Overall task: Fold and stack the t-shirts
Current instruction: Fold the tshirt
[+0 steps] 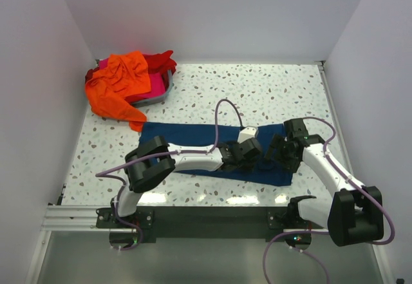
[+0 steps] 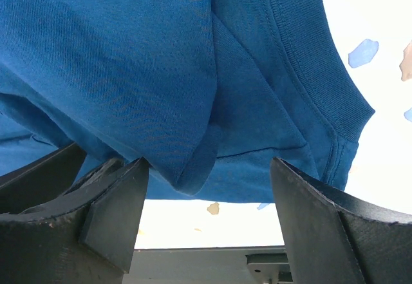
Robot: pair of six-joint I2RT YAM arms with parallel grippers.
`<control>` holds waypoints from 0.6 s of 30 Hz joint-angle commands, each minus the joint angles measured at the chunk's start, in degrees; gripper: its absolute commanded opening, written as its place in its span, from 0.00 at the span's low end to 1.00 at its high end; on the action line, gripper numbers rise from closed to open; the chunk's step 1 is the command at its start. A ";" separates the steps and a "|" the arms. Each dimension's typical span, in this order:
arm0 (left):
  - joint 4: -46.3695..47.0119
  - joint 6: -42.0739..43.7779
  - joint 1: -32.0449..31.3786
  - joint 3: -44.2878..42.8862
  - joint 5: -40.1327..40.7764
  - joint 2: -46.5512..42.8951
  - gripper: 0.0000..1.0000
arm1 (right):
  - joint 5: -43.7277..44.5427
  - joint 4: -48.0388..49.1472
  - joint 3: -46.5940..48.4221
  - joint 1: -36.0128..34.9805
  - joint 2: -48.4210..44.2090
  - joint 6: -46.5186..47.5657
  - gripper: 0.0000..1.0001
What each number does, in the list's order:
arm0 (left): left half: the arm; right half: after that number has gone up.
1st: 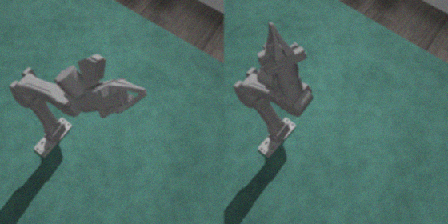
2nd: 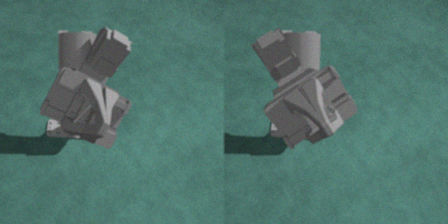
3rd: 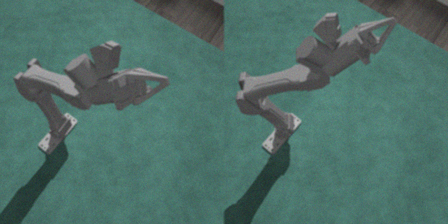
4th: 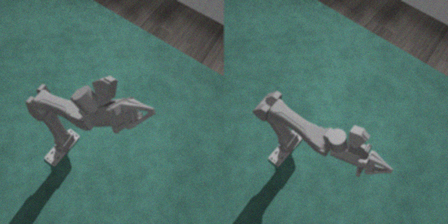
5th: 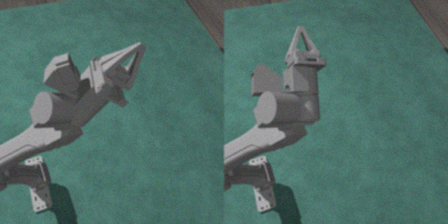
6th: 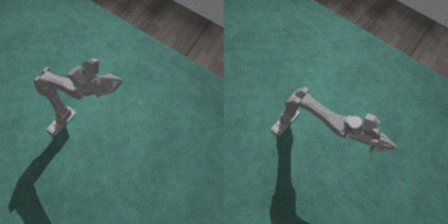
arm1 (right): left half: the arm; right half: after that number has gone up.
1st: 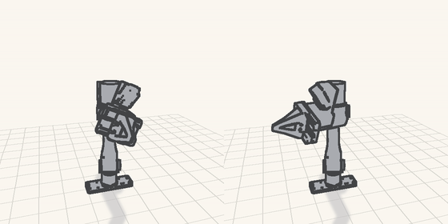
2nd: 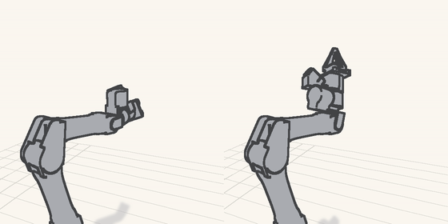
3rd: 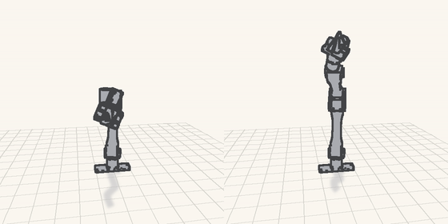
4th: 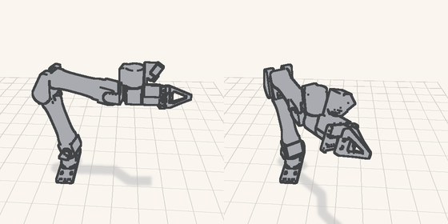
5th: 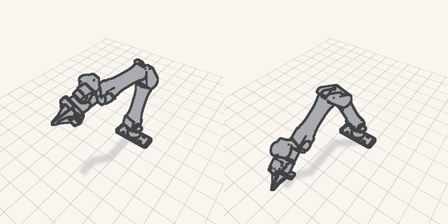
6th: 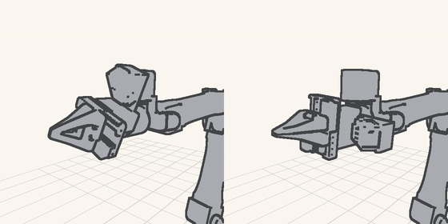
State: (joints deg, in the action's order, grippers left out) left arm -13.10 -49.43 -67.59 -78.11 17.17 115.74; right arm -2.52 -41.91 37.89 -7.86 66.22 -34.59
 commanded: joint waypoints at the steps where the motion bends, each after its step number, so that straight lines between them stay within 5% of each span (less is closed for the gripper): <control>1: -1.22 -1.37 -0.43 -1.97 1.02 1.15 0.44 | -0.46 1.13 -0.53 0.21 -1.53 0.93 0.79; 12: -2.36 -1.02 -0.61 -1.52 2.17 1.24 0.43 | -0.99 1.39 -1.24 0.47 -2.05 0.84 0.79; 18: -2.81 -0.41 -0.70 -1.35 2.69 2.03 0.31 | -1.25 1.04 -1.15 0.65 -2.67 0.75 0.79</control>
State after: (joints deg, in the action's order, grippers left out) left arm -15.03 -49.91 -67.68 -78.39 18.33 117.03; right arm -2.76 -41.28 36.69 -7.66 64.84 -34.48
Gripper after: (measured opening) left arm 0.324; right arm 0.793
